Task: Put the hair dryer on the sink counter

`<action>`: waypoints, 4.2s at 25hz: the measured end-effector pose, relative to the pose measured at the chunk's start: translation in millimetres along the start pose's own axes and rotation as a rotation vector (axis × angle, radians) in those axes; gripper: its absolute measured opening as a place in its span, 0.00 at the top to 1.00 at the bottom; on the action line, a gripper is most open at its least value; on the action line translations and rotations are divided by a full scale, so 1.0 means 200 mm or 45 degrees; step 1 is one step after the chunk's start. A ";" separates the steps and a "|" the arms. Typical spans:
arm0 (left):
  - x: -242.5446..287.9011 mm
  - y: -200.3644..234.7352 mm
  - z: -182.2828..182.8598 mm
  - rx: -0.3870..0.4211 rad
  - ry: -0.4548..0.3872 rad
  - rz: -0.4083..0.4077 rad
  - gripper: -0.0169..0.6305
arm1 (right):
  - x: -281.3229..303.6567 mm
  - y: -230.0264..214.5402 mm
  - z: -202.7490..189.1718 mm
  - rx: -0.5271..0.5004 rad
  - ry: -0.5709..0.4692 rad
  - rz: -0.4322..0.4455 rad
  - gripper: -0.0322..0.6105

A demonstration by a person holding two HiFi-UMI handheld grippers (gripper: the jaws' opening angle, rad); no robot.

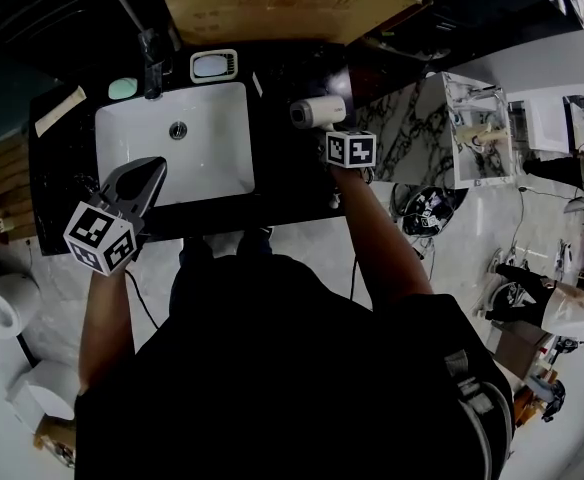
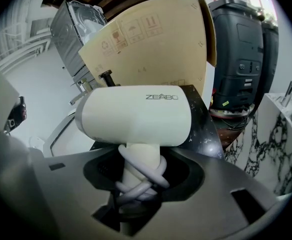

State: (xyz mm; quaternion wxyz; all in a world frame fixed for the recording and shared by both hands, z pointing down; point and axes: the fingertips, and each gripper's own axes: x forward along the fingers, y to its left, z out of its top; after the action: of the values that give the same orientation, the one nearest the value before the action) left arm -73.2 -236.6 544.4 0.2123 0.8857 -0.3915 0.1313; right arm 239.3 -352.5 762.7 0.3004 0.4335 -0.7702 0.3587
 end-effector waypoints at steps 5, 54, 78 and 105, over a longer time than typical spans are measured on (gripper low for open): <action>0.01 0.00 0.01 0.002 0.001 -0.009 0.95 | 0.02 0.00 -0.03 -0.001 0.017 -0.007 0.62; -0.07 -0.09 -0.01 0.027 -0.014 -0.026 0.95 | -0.06 -0.05 -0.10 -0.182 0.041 -0.219 0.32; -0.20 -0.19 0.12 0.085 -0.115 -0.042 0.95 | -0.39 0.08 0.08 -0.125 -0.189 -0.166 0.33; -0.47 -0.02 0.26 0.099 -0.204 -0.051 0.95 | -0.70 0.59 0.36 -0.239 -0.449 -0.077 0.73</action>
State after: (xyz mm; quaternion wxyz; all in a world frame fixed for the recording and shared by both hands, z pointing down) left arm -127.5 -198.7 461.1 0.1481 0.9086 -0.3842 0.0708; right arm 186.6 -304.2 578.6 0.2107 0.4827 -0.8275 0.1945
